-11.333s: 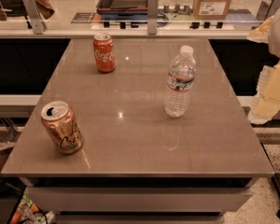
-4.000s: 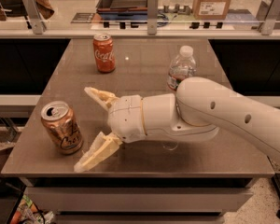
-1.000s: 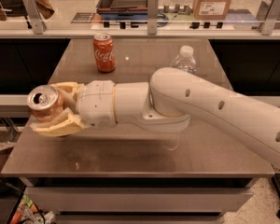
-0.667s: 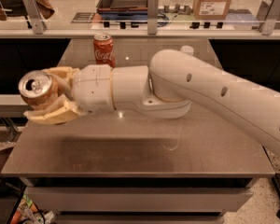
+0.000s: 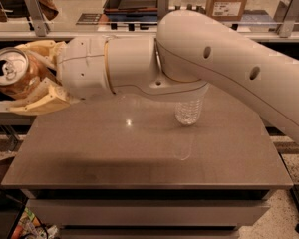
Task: Pick orange can
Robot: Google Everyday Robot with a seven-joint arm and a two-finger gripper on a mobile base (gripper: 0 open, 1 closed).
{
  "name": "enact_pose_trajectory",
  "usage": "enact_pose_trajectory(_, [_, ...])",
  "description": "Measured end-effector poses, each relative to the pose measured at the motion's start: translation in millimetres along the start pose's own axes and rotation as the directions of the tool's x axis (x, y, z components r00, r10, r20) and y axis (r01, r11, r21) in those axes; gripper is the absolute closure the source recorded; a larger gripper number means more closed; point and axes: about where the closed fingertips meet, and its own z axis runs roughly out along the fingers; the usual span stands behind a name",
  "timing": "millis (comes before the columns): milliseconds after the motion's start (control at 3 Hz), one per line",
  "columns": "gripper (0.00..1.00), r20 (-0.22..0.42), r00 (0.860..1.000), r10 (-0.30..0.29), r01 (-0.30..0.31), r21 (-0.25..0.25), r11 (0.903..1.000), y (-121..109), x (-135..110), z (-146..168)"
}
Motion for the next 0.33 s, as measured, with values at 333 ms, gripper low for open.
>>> enact_pose_trajectory(333, [1.0,0.0,1.0,0.0,0.0,0.0,1.0,0.0,0.0,0.0])
